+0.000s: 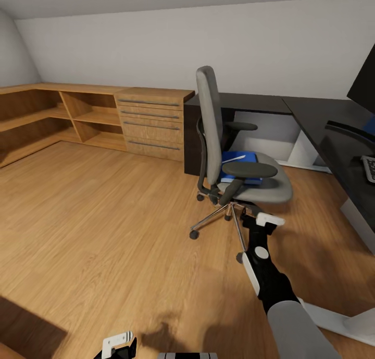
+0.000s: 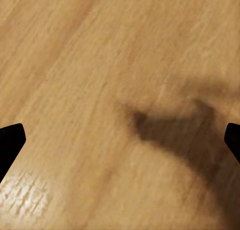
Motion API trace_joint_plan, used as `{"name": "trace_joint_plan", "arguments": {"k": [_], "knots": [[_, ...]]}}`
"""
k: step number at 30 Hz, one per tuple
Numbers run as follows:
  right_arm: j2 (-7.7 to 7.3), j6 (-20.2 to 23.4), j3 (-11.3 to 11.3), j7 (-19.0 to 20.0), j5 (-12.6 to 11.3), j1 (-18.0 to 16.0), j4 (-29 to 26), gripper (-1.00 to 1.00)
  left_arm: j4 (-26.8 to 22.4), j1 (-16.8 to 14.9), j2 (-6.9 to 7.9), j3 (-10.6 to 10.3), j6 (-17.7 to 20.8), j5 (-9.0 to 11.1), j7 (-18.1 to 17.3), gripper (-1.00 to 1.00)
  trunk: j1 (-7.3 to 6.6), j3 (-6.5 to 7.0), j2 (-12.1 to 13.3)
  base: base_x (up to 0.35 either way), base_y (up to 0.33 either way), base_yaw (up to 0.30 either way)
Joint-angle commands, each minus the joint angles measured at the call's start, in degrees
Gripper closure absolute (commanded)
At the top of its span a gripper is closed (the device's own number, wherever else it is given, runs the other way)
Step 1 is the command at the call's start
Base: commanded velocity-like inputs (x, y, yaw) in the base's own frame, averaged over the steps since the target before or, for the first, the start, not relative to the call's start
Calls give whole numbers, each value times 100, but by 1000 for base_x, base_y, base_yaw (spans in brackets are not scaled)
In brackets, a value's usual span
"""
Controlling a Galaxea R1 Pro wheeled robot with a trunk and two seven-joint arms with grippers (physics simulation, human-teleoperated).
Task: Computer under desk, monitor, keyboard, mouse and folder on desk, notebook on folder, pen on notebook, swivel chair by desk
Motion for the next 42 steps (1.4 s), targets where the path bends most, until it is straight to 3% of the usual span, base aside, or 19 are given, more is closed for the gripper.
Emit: {"name": "trace_joint_plan", "arguments": {"k": [1,19,42], "knots": [[4,13,-15,-13,40,-1,-24,-100,3,-2,6,-32,-25,57,41,-100,-1,-4,-2,0,0,0],[-22,-104,-7,10,65,557,-758,-100,10,-2,4,-32,-25,53,41,-100,-1,-4,-2,0,0,0],[-17,-169,-3,6,56,587,-768,-100,7,-2,7,-32,-25,52,45,-100,-1,-4,-2,0,0,0]]}}
